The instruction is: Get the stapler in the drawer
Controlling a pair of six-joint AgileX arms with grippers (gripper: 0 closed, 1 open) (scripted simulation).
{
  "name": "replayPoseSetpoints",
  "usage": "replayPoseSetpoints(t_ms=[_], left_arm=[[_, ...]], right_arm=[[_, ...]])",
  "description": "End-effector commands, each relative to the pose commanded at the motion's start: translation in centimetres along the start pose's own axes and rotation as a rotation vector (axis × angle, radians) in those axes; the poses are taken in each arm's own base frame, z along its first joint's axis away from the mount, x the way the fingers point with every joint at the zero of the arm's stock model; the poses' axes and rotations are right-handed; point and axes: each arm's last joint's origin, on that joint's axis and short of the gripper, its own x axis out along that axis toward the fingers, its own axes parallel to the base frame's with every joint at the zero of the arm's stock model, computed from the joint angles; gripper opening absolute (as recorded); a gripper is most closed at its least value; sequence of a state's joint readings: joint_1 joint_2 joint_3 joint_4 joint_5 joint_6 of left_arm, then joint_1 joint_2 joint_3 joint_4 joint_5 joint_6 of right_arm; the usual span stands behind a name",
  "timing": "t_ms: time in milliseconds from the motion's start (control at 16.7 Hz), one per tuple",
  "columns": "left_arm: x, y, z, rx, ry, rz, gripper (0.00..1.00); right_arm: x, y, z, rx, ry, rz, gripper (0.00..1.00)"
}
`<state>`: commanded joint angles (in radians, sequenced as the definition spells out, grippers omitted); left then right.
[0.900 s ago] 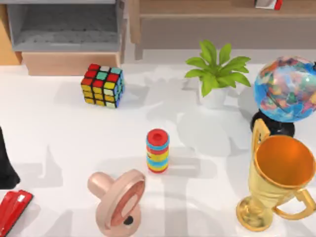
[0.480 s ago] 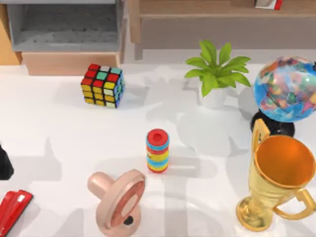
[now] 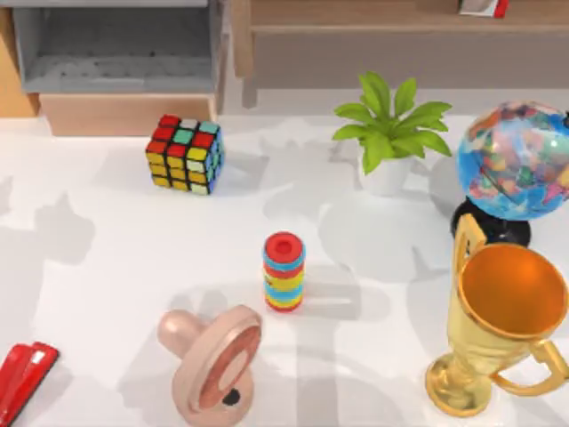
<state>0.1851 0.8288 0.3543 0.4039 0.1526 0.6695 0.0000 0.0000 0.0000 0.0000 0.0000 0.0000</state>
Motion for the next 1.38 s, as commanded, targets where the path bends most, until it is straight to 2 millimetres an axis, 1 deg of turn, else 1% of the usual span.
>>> replayPoseSetpoints(t_ms=[120,240,360,480,600,720,900,1020,1140,1380], left_arm=[[3.5,1.1,-0.8,0.163,0.033,-0.024,1.00],[7.2,1.9,-2.6,0.321,0.058,-0.052,1.00],[10.8,2.4,-5.0,0.466,0.069,-0.076,1.00],[14.1,2.7,-7.9,0.593,0.065,-0.089,1.00],[16.9,2.9,-10.7,0.699,0.047,-0.086,1.00],[19.2,3.0,-13.3,0.783,0.018,-0.067,1.00],[21.6,3.2,-16.0,0.871,-0.032,-0.018,1.00],[22.7,3.3,-17.0,0.907,-0.063,0.015,1.00],[23.2,3.4,-17.4,0.923,-0.082,0.035,1.00],[23.3,3.4,-17.4,0.924,-0.084,0.037,1.00]], right_arm=[[0.0,0.0,0.0,0.000,0.000,0.000,1.00],[0.0,0.0,0.0,0.000,0.000,0.000,1.00],[0.0,0.0,0.0,0.000,0.000,0.000,1.00],[0.0,0.0,0.0,0.000,0.000,0.000,1.00],[0.0,0.0,0.0,0.000,0.000,0.000,1.00],[0.0,0.0,0.0,0.000,0.000,0.000,1.00],[0.0,0.0,0.0,0.000,0.000,0.000,1.00],[0.0,0.0,0.0,0.000,0.000,0.000,1.00],[0.0,0.0,0.0,0.000,0.000,0.000,1.00],[0.0,0.0,0.0,0.000,0.000,0.000,1.00]])
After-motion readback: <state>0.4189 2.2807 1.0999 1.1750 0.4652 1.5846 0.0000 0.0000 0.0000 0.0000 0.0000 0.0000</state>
